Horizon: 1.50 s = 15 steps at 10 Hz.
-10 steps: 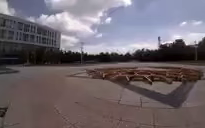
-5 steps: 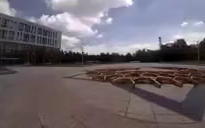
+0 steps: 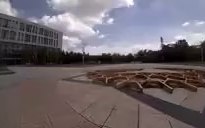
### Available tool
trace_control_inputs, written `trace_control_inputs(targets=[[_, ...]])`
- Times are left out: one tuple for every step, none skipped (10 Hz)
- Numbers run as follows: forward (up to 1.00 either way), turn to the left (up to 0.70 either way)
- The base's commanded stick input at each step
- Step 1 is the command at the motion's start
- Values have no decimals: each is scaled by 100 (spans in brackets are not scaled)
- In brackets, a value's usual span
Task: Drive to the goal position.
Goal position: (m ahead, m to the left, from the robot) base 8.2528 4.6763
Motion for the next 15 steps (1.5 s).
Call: trace_control_inputs(targets=[[70, 35], [70, 35], [70, 35], [70, 35], [70, 35], [70, 35], [70, 35], [70, 35], [70, 35], [70, 35], [70, 35], [70, 35], [70, 34], [70, 7], [70, 2]])
